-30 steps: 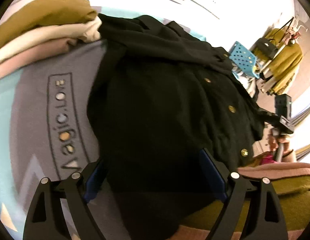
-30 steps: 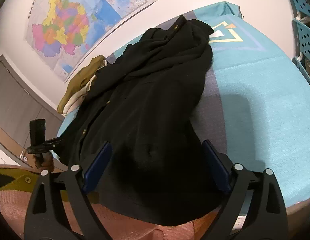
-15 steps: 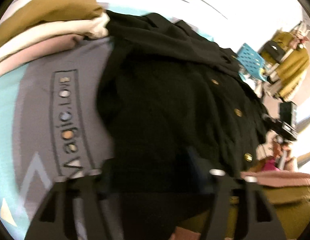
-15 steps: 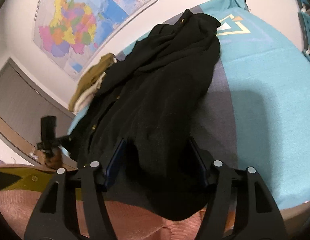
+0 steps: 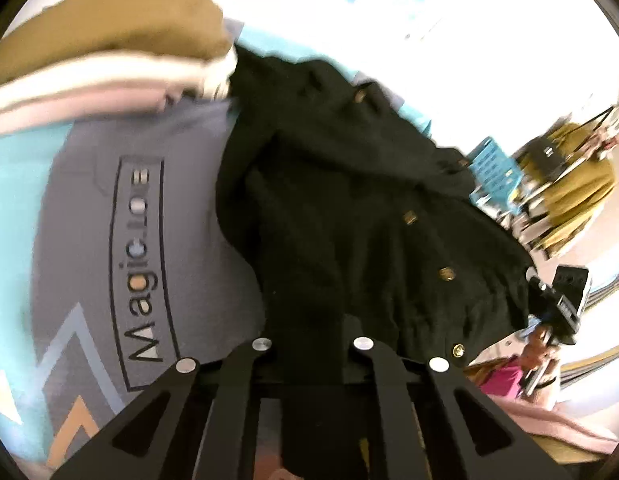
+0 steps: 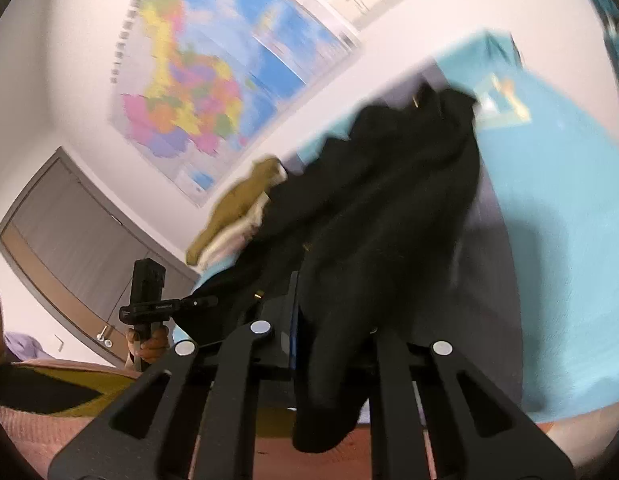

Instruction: Fold large clothes

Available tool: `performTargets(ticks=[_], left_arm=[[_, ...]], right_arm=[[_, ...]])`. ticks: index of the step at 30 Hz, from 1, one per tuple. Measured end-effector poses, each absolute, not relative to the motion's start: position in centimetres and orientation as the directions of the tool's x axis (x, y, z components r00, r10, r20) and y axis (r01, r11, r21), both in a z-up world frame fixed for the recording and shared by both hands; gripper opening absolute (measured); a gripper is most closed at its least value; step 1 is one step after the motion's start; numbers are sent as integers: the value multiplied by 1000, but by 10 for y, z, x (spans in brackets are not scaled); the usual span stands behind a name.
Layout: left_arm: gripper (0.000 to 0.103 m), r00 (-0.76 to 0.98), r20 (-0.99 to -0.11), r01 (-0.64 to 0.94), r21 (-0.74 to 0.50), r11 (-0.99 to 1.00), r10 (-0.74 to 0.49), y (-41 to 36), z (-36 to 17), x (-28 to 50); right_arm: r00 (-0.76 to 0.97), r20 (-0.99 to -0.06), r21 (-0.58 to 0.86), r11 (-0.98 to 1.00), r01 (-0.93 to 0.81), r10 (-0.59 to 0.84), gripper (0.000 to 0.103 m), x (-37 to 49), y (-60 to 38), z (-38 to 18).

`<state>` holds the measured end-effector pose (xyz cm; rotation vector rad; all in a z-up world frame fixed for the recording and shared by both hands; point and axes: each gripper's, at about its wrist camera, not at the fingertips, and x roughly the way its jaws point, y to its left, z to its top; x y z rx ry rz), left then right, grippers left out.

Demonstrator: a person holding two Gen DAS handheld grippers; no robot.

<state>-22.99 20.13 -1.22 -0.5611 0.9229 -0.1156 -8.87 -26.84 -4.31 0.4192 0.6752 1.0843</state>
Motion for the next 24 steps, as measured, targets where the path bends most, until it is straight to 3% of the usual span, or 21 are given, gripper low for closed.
performTargets(ticks=[6,13,24], left_arm=[[6,672,-648,-112,-567,816,-358,216,15,-260],[7,537,-725,-182,-599,780,-431,221,-40,-248],[7,626,-660,-114,-606,788,-416,239,14,-223]], right_arm=[[283,-158,590,320,-741,946,10,-121,-285,-5],[260,-246,655,358,-666,934,10,-108,-282,-44],[292,-198,659,347,-667,936,10,-77,-273,-8]])
